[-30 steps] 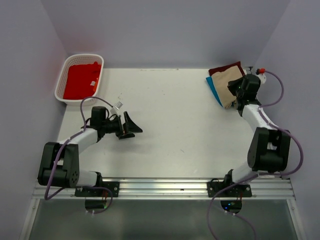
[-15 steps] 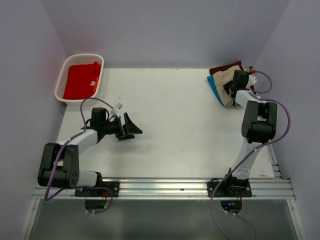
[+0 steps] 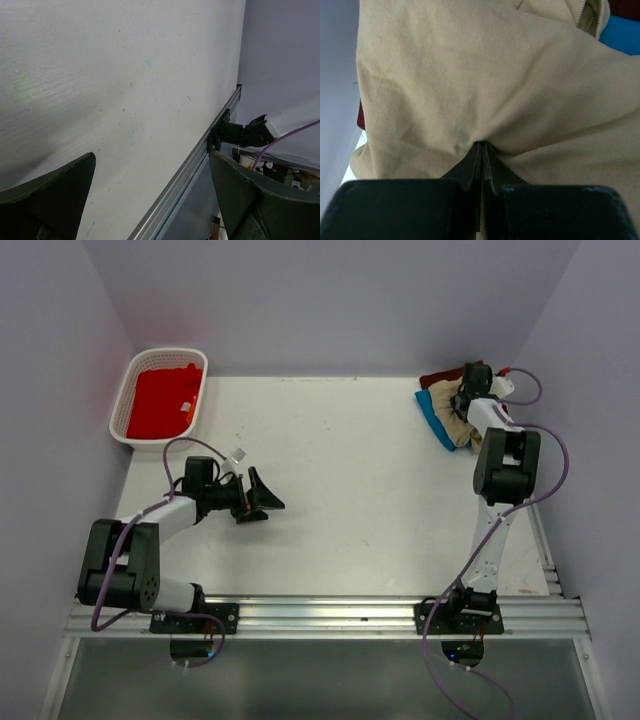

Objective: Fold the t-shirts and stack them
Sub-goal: Put the neatly folded tshirt into the corner of the board with the right arm

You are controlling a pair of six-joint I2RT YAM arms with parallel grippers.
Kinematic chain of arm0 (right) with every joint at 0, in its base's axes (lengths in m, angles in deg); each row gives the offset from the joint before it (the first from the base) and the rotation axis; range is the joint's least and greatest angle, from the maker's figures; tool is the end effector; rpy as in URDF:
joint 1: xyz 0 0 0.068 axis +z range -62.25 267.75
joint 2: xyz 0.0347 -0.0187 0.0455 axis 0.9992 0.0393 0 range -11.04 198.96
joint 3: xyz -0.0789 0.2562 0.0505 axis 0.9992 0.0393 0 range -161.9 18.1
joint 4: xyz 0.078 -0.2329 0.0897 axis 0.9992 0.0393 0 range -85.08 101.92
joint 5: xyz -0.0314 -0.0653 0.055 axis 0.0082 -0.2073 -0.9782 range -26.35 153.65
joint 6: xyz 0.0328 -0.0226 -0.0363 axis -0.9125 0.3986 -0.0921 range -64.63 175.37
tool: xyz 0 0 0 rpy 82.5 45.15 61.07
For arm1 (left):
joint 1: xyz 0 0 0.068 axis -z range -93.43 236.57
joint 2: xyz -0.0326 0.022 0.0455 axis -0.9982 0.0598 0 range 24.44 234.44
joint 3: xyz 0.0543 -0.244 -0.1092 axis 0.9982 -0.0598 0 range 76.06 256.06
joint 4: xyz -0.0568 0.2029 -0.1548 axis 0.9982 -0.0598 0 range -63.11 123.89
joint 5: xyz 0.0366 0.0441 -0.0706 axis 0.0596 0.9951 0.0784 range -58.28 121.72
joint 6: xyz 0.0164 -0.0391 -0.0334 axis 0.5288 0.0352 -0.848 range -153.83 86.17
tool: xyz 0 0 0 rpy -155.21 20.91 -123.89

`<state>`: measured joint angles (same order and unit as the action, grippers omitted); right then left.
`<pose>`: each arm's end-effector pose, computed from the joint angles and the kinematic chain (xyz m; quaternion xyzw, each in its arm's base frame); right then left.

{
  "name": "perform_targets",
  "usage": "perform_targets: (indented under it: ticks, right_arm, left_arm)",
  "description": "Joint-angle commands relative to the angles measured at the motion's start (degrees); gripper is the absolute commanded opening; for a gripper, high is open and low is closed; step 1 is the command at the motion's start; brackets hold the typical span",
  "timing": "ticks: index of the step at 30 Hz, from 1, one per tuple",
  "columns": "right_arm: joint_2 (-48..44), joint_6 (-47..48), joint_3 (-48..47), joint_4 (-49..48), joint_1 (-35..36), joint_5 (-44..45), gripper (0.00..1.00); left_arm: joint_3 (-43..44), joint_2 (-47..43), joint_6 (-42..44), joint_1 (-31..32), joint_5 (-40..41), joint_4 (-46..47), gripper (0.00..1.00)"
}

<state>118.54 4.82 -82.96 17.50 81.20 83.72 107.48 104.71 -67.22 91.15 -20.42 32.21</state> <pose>0.5084 -0.0707 0.1821 0.4917 0.7530 0.0056 0.4372 0.2397 -0.0474 0.1546 -0.0666 0.8558 -0.4898 0.1523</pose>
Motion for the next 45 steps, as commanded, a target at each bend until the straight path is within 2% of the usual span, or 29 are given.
perform_targets:
  ticks: [1, 10, 12, 15, 17, 18, 19, 21, 22, 25, 28, 29, 31, 32, 34, 38, 41, 42, 43, 45]
  right_arm:
    - [3.1, -1.9, -3.9, 3.2, -0.6, 0.2, 0.0]
    - [11.2, -5.7, -12.7, 2.2, -1.1, -0.7, 0.0]
    - [10.0, -5.7, -9.3, -1.7, -1.1, 1.5, 0.0]
    - [7.9, -3.3, -1.6, -15.0, -1.3, 3.0, 0.03]
    - [3.9, -1.7, 4.3, -28.9, -1.4, 2.4, 0.04]
    - [2.4, -1.5, 10.6, -34.1, -1.5, 0.9, 0.04]
    - [0.7, -1.7, 13.6, -43.2, -1.7, -0.5, 0.06]
    - [-4.0, -3.3, 18.9, -51.1, -2.1, -5.8, 0.08]
    - [-5.9, -3.7, 24.2, -58.1, -2.1, -6.8, 0.09]
    - [-13.0, -4.6, 33.0, -69.2, -1.9, -10.5, 0.13]
    - [-19.3, -3.5, 37.9, -74.2, -1.5, -15.4, 0.35]
    - [-20.7, -3.5, 38.6, -74.3, -1.5, -17.1, 0.54]
    - [-25.6, -4.8, 41.9, -76.5, -1.5, -19.9, 0.74]
    - [-27.3, -5.8, 42.9, -76.3, -1.3, -24.2, 0.98]
    - [-32.7, -6.3, 45.0, -73.6, -0.3, -29.9, 0.99]
    - [-41.6, -8.5, 48.5, -68.6, 2.8, -48.8, 0.99]
    - [-49.4, -6.4, 51.3, -60.1, 6.1, -55.3, 0.99]
    - [-51.8, -4.9, 52.4, -57.1, 9.3, -58.6, 0.99]
    - [-56.0, -3.3, 53.2, -50.6, 10.8, -58.9, 0.99]
    - [-60.2, 2.6, 54.9, -44.7, 15.0, -59.9, 0.99]
  left_arm:
    - [2.9, 0.6, 1.6, 0.2, 0.6, -1.4, 1.0]
    - [4.6, 3.6, 1.9, 0.1, 0.8, -1.8, 1.0]
    - [5.2, 4.0, 2.2, 0.1, 0.9, -2.5, 1.0]
    - [6.5, 4.5, 2.5, 0.1, 0.5, -2.5, 1.0]
    - [7.2, 3.5, 2.4, 0.1, -0.4, -1.6, 1.0]
    - [7.4, 3.0, 2.1, 0.2, -0.6, -0.1, 1.0]
    - [7.7, 2.3, 1.8, 0.1, -0.7, 0.7, 1.0]
    - [8.2, -1.0, 0.8, 0.1, -0.7, 5.1, 1.0]
    - [8.5, -2.2, 0.8, 0.2, -0.6, 6.1, 1.0]
    - [10.5, -7.4, 1.7, 0.1, 1.3, 7.6, 1.0]
    - [12.9, -11.8, 3.1, 0.2, 3.5, 7.4, 1.0]
    - [13.9, -13.5, 3.2, 0.1, 4.6, 7.3, 1.0]
    - [14.9, -14.9, 3.5, 0.1, 4.7, 6.6, 1.0]
    - [16.0, -15.9, 3.8, 0.1, 5.0, 6.1, 1.0]
    - [17.1, -16.9, 3.9, 0.1, 5.0, 4.1, 1.0]
    - [19.4, -20.1, 4.7, 0.1, 3.4, -0.5, 1.0]
    - [20.3, -23.5, 5.3, 0.1, 3.0, -3.8, 1.0]
    - [20.4, -24.4, 5.7, 0.1, 3.1, -5.4, 1.0]
    - [20.7, -25.4, 5.8, 0.1, 3.2, -6.2, 1.0]
    - [21.6, -27.8, 6.7, 0.1, 3.9, -9.2, 1.0]
